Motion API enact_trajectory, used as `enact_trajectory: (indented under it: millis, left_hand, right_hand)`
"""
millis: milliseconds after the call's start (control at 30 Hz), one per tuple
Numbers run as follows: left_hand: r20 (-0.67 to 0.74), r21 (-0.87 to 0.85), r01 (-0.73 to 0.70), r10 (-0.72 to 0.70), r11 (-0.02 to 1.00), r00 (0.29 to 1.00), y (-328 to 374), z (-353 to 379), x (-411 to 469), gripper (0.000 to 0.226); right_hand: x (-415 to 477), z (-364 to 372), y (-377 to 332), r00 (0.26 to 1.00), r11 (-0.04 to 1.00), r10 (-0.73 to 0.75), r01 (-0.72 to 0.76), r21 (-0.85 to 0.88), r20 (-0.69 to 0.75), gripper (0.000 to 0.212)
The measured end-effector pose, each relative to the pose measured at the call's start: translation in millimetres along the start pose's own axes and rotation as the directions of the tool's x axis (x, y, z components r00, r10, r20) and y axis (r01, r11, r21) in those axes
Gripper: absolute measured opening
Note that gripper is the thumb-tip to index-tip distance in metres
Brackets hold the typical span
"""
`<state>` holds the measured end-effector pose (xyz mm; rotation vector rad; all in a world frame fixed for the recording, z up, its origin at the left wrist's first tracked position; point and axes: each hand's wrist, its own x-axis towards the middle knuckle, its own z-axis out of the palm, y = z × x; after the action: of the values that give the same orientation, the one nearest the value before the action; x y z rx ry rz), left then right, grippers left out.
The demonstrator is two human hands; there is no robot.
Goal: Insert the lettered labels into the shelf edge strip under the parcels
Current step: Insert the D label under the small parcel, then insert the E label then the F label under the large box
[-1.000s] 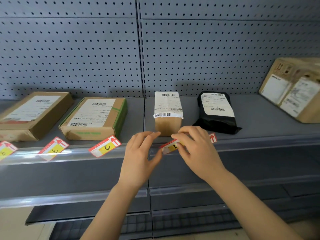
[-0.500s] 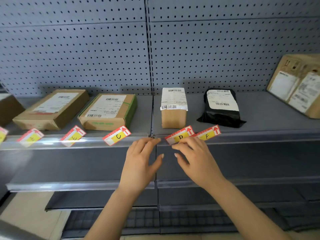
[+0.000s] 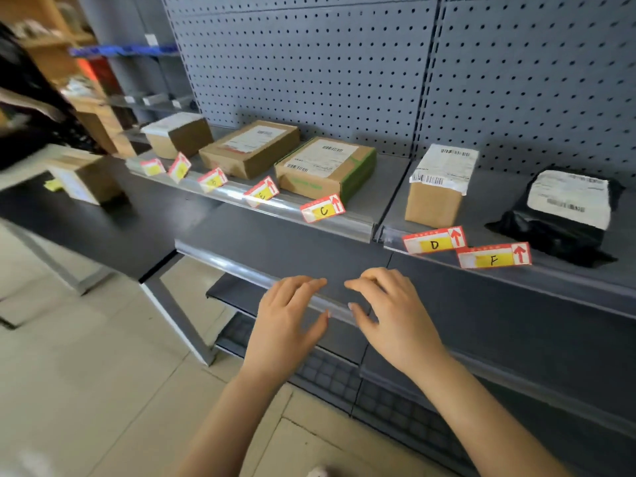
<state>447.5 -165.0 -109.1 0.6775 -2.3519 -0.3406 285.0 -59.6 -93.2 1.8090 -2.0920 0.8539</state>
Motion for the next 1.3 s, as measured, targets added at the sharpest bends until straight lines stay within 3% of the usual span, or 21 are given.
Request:
enact_trajectory:
  millis: [300, 467, 667, 900, 1133, 1300]
  left_hand:
    - [-0.143, 0.076, 0.206, -0.194, 0.976, 0.971, -31.2, -72.0, -42.3, 0.044]
    - [-0.203, 0.057, 0.218, -0.202, 0.974, 0.958, -66.1, -91.2, -38.9, 0.043]
    - [-0.196, 0.052, 0.152, -0.139, 0.987, 0.971, -138.4, -111.0, -4.2, 0.042]
    - [-0.165, 0.027, -0.039, 0.043, 0.999, 0.985, -214.9, -121.9, 64.4, 0.041]
    - [-0.11, -0.055, -0.161, 0.154, 0.985, 0.982, -241.6, -98.0, 120.6, 0.04]
    - [-0.067, -0.109, -0.173, 0.167, 0.979, 0.984, -244.3, -73.8, 154.2, 0.043]
  right_hand:
    - [35.4, 26.7, -70.9, 0.981, 0.974, -0.187, 0.18, 0.137, 0.04, 0.029]
    - [64.0, 48.1, -98.2, 0.975, 0.968, -0.219, 0.215, 0.126, 0.024, 0.03]
    - [116.2, 90.9, -128.4, 0.98, 0.977, -0.196, 0.197, 0.083, -0.023, 0.031]
    - [173.2, 129.4, -139.7, 0.996, 0.998, -0.06, 0.061, 0.006, -0.061, 0.033]
    - [207.2, 118.7, -120.5, 0.995, 0.991, 0.035, -0.048, -0.127, -0.097, 0.035]
    - [235.4, 111.6, -82.5, 0.996, 0.969, 0.08, -0.086, -0.231, -0.034, 0.041]
